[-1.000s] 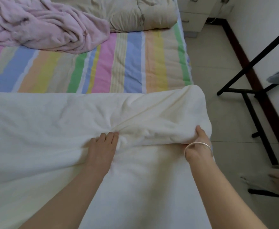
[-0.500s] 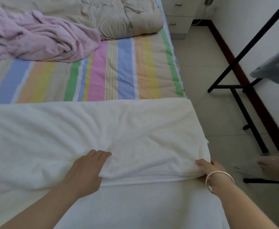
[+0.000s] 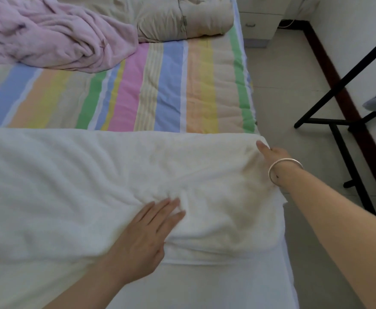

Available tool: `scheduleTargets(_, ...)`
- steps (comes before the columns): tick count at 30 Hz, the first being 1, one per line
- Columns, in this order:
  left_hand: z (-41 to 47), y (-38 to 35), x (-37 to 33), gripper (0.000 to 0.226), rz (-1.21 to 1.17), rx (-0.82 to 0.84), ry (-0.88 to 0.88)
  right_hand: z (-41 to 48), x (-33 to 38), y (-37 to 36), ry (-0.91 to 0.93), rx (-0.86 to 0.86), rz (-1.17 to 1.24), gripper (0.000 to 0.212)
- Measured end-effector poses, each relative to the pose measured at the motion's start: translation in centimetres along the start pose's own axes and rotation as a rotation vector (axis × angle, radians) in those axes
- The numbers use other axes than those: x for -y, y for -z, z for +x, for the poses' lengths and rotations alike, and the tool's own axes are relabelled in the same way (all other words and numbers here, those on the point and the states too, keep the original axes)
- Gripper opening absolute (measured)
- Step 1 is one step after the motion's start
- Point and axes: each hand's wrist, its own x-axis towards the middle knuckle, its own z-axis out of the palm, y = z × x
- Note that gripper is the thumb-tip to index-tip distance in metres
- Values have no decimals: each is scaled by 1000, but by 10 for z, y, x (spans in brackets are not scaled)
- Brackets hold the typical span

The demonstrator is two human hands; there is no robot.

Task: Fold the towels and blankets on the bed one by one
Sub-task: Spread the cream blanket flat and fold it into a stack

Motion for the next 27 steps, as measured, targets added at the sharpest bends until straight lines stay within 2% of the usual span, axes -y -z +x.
scheduleTargets(3,16,-5,-6,90,38,33,15,13,5,-1,115,-54,-33,38)
scheduleTargets(6,24,-5,-3,98,53,79,-43,18,5,2,142,-158,40,33)
scheduleTargets(8,25,-1,3,101,65,95,-80,21,1,-2,113,-151,53,32)
scheduleTargets(10,23,0,9,107,98,131,-97,18,-5,-5,20,-88,31,39)
scheduleTargets(14,22,-4,4,120,145,140,-26,-6,-28,0,-170,67,44,79)
scheduleTargets(15,25,-6,-1,124,145,129,5,-19,-37,2,-179,99,60,79)
scheduleTargets(17,35,-7,-10,129,162,80,56,-46,-64,3,-147,98,49,61)
scheduleTargets(20,42,-10,-24,127,180,71,100,-79,-109,-1,-94,46,-50,43)
scheduleTargets(23,41,-8,-25,120,174,99,110,-80,-127,-1,-141,-87,47,34)
scheduleTargets(27,22,-6,-22,107,96,91,56,-85,-111,-10,-99,-269,-1,43)
